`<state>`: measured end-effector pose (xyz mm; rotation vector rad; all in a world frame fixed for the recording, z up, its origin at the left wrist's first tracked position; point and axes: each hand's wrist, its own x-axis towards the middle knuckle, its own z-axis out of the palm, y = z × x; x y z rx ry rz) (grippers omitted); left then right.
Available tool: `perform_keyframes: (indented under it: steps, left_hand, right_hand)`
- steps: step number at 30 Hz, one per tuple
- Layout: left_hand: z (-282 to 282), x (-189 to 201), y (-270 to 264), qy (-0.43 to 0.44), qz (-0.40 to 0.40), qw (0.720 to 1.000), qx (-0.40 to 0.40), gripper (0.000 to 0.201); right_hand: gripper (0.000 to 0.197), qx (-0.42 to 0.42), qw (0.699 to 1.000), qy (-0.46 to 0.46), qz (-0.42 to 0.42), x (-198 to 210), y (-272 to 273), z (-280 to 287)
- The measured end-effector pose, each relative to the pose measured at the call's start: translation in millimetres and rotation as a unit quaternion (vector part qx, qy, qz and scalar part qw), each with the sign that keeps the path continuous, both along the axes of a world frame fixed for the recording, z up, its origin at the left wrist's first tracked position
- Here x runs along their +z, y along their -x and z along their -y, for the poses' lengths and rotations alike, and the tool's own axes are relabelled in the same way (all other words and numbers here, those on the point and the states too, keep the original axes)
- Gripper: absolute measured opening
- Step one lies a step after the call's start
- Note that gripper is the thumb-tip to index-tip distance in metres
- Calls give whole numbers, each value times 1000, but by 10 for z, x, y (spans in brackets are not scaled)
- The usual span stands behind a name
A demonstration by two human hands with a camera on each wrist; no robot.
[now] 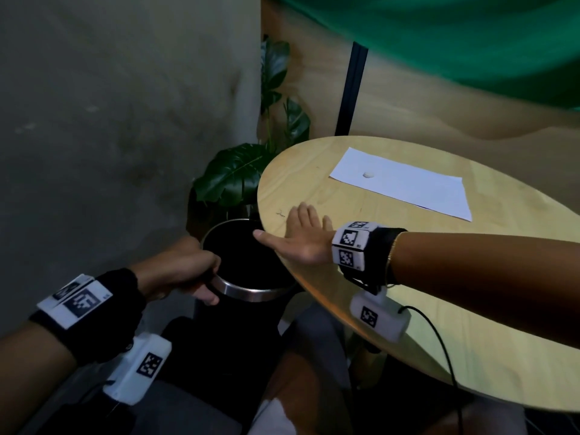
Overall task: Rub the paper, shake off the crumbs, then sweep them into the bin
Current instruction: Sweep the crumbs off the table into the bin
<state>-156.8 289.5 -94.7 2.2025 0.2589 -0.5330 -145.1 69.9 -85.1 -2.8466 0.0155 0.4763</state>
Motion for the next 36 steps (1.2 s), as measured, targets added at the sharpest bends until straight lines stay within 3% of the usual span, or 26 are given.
perform_keyframes:
  steps: [7, 11, 14, 19, 25, 29, 33, 36]
  left_hand:
    - [43, 92, 43, 42, -15, 999, 6, 13]
    - [58, 115, 50, 50, -20, 998, 16, 23]
    - [32, 105, 47, 44, -15, 999, 19, 29]
    - [14, 105, 69, 50, -20, 998, 15, 34]
    - [50, 124, 97, 42, -6, 999, 32, 10]
    - [61, 137, 109, 1, -18, 1000, 5, 5]
    - [78, 187, 133, 28, -12, 999, 14, 12]
    - [66, 174, 130, 25, 4, 1000, 19, 7]
  right_hand:
    - [102, 144, 988, -54, 27, 101, -57, -172]
    - [103, 109, 991, -39, 68, 201, -23, 257]
    - [108, 32, 999, 17, 35, 198, 105, 525]
    - [118, -39, 999, 24, 8, -27, 361, 443]
    - [116, 2, 999, 12, 42, -122, 170, -201]
    - [93, 113, 992, -44, 22, -35, 160, -546]
    - [79, 153, 979, -127, 49, 156, 108, -290]
    - [78, 126, 986, -85, 64, 277, 15, 117]
